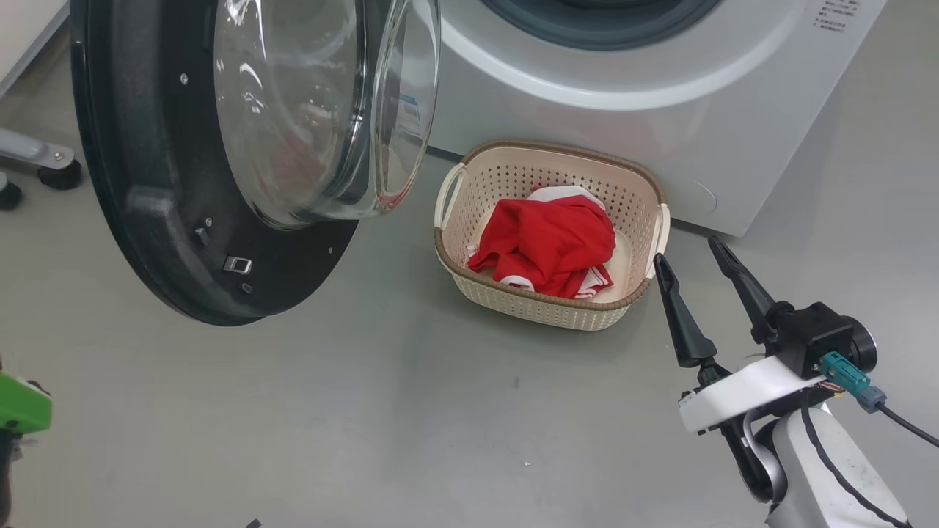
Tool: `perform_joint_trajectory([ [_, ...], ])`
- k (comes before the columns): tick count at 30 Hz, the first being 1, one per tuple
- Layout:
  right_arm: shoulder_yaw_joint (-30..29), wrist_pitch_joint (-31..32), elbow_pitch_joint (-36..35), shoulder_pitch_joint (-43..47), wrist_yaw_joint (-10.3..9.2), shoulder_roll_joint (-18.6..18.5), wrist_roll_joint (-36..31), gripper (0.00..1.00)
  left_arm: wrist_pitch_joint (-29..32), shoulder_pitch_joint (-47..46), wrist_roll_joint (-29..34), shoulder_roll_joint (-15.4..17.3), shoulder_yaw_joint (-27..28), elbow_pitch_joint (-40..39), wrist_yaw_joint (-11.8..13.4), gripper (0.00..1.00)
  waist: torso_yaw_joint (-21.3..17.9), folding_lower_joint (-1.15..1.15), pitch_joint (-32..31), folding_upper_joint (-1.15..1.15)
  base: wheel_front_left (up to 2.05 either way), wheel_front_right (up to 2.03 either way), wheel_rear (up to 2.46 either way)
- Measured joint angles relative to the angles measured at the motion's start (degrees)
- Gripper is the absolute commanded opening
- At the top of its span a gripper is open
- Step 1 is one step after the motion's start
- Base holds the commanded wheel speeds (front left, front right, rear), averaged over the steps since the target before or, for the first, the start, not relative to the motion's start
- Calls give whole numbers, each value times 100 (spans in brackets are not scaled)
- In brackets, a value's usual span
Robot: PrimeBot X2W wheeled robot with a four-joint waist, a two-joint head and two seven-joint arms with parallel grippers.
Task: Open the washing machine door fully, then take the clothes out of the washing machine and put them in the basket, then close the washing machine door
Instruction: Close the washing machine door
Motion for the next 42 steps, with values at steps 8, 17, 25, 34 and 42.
perform_joint_trajectory([
  [8,-46,0,-15,63,1,0,-1,100,-1166,354,412,-47,-277,10,0,0,19,0,32,0,0,0,0],
  [17,-59,0,-24,64,1,1,-1,100,-1818,477,823,-92,-411,124,0,100,16,0,43,0,0,0,0],
  [25,-67,0,-24,65,1,5,-1,100,-1915,537,1004,-267,-535,322,0,100,16,0,32,0,0,0,0],
  [34,-71,0,-24,66,1,8,-1,100,-1965,537,1074,-323,-528,433,0,100,10,0,12,0,0,0,0],
  [42,-76,0,-25,69,1,11,-1,100,-2014,534,1181,-386,-536,442,0,100,18,0,-3,0,0,0,0],
])
